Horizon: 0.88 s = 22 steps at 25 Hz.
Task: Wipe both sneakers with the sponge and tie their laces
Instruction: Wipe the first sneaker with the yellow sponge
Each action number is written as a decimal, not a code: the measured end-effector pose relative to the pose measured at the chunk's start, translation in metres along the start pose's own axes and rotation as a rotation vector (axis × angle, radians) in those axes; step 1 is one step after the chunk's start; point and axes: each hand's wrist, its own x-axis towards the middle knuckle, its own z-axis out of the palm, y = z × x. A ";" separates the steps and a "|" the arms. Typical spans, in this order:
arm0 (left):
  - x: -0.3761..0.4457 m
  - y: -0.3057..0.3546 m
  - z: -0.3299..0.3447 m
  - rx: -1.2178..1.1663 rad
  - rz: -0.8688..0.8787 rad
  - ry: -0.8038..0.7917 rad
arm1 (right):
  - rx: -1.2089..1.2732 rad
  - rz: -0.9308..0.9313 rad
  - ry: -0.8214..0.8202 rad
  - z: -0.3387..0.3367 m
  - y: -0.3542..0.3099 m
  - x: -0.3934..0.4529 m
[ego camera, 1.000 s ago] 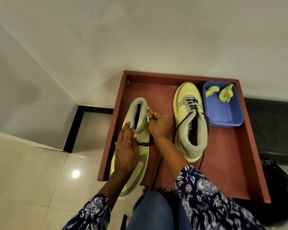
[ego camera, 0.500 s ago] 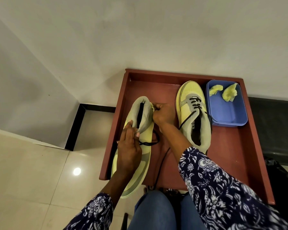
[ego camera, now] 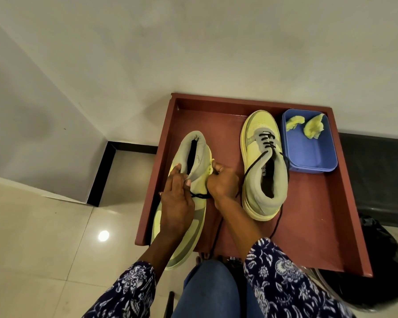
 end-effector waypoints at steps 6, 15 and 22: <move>-0.001 0.003 0.000 0.003 -0.042 -0.019 | 0.074 0.022 -0.060 0.008 0.015 -0.010; -0.001 0.001 0.000 -0.004 -0.029 -0.030 | 0.113 0.122 -0.075 0.004 0.012 -0.006; -0.001 -0.002 0.000 -0.037 -0.014 -0.028 | 0.162 0.031 -0.082 0.001 -0.025 0.033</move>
